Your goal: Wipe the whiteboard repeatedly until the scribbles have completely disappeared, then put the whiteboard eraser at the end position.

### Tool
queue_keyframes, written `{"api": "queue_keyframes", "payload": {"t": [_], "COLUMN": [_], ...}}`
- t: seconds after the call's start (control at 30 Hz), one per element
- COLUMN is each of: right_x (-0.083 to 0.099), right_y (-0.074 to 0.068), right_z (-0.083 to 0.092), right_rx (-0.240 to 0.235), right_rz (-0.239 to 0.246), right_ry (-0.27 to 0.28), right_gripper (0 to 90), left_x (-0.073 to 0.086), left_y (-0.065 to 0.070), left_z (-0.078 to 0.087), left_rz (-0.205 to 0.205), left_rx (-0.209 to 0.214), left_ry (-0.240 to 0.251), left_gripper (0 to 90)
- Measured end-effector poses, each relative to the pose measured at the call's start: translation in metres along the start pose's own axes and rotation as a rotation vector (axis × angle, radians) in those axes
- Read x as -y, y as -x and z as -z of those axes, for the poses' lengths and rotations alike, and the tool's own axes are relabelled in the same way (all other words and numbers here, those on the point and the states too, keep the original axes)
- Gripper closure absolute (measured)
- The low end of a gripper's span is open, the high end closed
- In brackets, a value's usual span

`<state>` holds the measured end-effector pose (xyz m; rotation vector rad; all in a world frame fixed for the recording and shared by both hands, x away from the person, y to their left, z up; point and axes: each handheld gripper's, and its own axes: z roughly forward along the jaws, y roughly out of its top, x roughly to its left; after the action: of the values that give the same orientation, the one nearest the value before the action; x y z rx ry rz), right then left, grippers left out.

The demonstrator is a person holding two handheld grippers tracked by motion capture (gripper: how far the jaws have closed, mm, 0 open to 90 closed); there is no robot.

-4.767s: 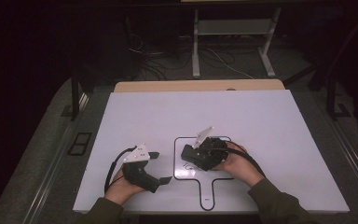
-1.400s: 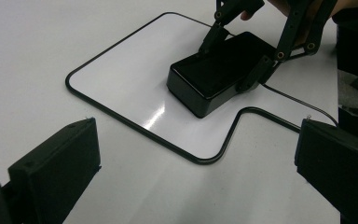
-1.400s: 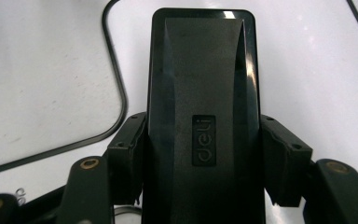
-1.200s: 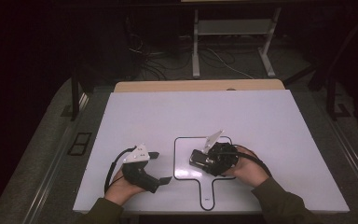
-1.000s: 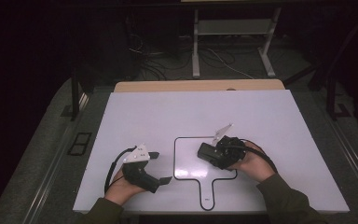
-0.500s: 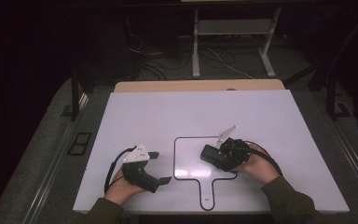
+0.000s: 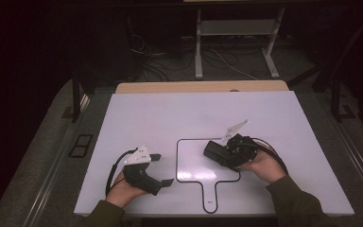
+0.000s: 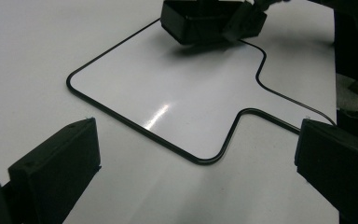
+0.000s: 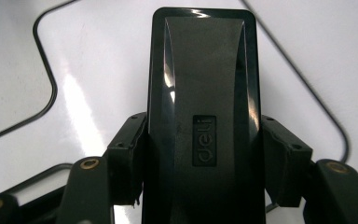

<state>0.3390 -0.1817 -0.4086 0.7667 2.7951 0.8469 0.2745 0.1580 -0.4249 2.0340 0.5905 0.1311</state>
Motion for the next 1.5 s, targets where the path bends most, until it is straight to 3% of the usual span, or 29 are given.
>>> {"api": "queue_keyframes", "payload": {"t": [0.4,0.8,1.2,1.5], "right_x": [-0.017,-0.05,-0.082,-0.095], "right_y": [0.029,0.066,0.101,0.119], "right_z": [0.003,-0.011,-0.042,-0.066], "right_rx": [0.016,0.049,0.057,0.083], "right_rz": [-0.091,-0.129,-0.167,-0.186], "right_ry": [0.048,0.047,0.01,-0.017], "right_gripper": [38.7,38.7,38.6,38.5], "left_x": [0.0,0.0,-0.001,-0.001], "left_y": [0.0,-0.002,-0.001,0.0], "left_z": [0.0,-0.001,0.0,0.0], "left_rz": [0.0,0.0,-0.002,-0.006], "left_rx": [-0.002,0.001,0.001,0.003], "left_ry": [-0.001,0.003,0.001,-0.002], "left_gripper": [0.0,0.0,0.0,0.0]}}
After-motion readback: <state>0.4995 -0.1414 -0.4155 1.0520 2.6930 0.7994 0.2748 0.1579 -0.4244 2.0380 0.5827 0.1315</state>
